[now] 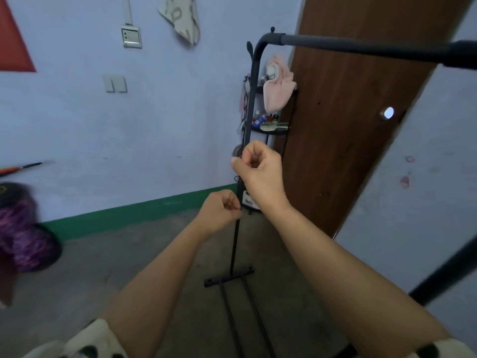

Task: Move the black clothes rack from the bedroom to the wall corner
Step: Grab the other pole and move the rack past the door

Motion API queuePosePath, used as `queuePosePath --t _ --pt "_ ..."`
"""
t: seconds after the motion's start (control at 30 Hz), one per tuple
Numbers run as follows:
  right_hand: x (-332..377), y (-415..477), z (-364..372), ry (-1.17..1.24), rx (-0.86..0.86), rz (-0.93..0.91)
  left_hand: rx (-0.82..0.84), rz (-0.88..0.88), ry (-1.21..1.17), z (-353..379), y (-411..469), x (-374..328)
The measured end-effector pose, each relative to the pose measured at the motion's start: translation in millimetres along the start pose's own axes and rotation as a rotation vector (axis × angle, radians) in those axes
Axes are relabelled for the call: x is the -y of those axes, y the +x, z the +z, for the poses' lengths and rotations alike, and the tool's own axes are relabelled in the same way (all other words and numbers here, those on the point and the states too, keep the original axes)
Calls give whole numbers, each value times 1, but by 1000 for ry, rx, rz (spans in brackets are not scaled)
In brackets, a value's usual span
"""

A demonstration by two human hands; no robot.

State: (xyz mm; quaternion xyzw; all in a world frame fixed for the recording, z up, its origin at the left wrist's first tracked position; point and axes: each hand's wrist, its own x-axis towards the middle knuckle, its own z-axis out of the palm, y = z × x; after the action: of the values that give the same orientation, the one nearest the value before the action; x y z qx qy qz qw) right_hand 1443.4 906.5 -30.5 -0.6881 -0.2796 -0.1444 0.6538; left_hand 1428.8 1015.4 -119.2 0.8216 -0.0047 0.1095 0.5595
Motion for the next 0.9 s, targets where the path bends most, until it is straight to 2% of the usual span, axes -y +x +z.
queuePosePath --t 0.2,0.33,0.6,0.7,0.83,0.9 --pt "-46 91 65 -55 -104 61 122 1 24 -92 94 36" --pt "-77 137 86 -122 -147 74 156 -6 15 -120 155 58" --pt "-155 216 93 -285 -401 127 318 60 44 -102 286 97" --pt "-191 247 87 -355 -499 173 382 11 -43 -85 342 107" --pt "-230 278 79 -483 -632 214 472 -24 9 -69 406 127" --pt "-243 292 77 -506 -647 256 518 -46 4 -62 432 135"
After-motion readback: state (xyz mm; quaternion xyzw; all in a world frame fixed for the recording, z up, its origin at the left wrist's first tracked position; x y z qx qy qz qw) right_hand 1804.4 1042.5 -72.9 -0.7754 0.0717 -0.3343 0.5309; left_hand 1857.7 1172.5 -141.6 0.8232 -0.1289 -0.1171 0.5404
